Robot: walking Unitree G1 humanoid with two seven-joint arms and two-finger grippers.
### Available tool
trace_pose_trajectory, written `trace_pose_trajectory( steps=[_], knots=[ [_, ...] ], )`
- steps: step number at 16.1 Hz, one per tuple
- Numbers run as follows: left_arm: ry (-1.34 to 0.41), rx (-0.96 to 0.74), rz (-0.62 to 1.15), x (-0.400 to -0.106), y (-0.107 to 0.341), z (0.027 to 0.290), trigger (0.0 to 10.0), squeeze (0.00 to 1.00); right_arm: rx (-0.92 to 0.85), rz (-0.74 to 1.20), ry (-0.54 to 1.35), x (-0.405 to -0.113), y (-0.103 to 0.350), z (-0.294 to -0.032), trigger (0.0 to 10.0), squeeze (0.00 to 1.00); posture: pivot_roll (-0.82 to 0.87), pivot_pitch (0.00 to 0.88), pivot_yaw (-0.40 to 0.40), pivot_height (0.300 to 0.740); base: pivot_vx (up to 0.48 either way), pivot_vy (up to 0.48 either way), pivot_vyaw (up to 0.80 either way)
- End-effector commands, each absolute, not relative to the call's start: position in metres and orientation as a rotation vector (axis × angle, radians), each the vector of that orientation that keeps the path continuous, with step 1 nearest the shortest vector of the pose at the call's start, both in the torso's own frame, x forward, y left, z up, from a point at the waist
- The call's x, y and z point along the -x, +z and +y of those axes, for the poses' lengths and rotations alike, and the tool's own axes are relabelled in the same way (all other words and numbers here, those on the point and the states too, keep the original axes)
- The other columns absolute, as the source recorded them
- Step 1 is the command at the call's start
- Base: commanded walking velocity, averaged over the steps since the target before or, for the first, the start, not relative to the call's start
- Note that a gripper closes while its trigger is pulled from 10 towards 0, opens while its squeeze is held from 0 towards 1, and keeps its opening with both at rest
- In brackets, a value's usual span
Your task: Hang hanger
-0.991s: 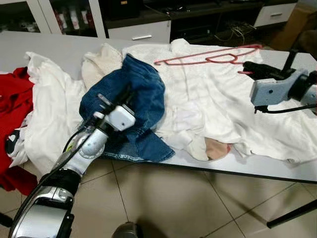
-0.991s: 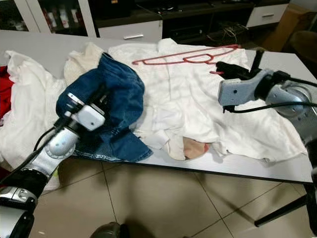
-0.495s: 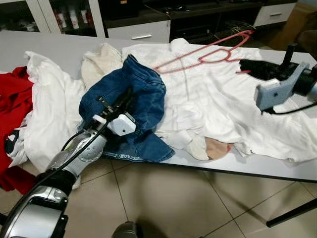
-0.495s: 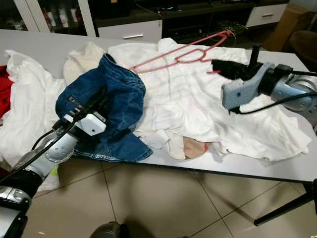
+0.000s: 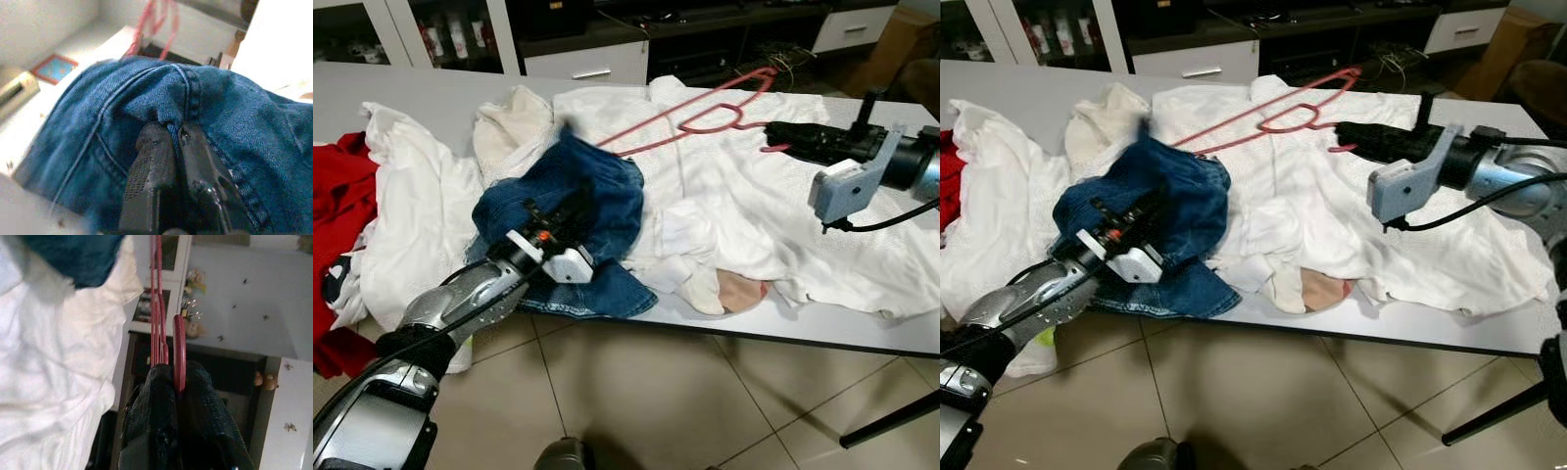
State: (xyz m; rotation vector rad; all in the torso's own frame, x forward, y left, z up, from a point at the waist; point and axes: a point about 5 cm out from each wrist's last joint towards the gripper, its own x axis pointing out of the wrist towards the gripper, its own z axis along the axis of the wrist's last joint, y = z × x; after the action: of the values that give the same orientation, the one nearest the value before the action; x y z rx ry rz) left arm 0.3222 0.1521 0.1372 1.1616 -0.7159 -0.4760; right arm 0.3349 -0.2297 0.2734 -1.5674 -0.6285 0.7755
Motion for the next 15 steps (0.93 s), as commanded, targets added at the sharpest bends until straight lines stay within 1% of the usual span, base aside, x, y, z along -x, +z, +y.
trace_pose_trajectory(
  steps=[1,4,5,7,10,12,15],
  knots=[
    [-0.494,-1.242,-0.777,-0.322,0.141,0.15,0.0,0.0,1.542,-0.654,0.798,-0.334,0.277,-0.226,10.0,0.0,0.14,0.006,0.019,0.74,0.0,0.0,0.0],
    [-0.496,-1.344,-0.813,-0.321,0.138,0.155,0.0,0.0,1.528,-0.626,0.848,-0.334,0.272,-0.225,10.0,0.0,0.14,0.006,0.022,0.74,0.0,0.0,0.0],
    [-0.472,-1.373,-0.821,-0.321,0.136,0.159,0.0,0.0,1.549,-0.571,0.851,-0.334,0.274,-0.233,10.0,0.0,0.14,0.007,0.022,0.74,0.0,0.0,0.0],
    [-0.424,-1.393,-0.842,-0.321,0.136,0.162,0.0,0.0,1.578,-0.506,0.873,-0.331,0.274,-0.244,10.0,0.0,0.14,0.009,0.02,0.74,0.0,0.0,0.0],
    [-0.411,-1.408,-0.853,-0.321,0.132,0.163,0.0,0.0,1.581,-0.477,0.871,-0.328,0.275,-0.25,10.0,0.0,0.14,0.009,0.018,0.74,0.0,0.0,0.0],
    [-0.402,-1.411,-0.861,-0.319,0.128,0.163,0.0,0.0,1.54,-0.473,0.796,-0.327,0.288,-0.26,10.0,0.0,0.13,0.012,0.014,0.74,0.0,0.0,0.0],
    [-0.39,-1.411,-0.866,-0.319,0.126,0.161,0.0,0.0,1.458,-0.503,0.704,-0.326,0.299,-0.267,10.0,0.0,0.13,0.012,0.015,0.74,0.0,0.0,0.0]
  ],
)
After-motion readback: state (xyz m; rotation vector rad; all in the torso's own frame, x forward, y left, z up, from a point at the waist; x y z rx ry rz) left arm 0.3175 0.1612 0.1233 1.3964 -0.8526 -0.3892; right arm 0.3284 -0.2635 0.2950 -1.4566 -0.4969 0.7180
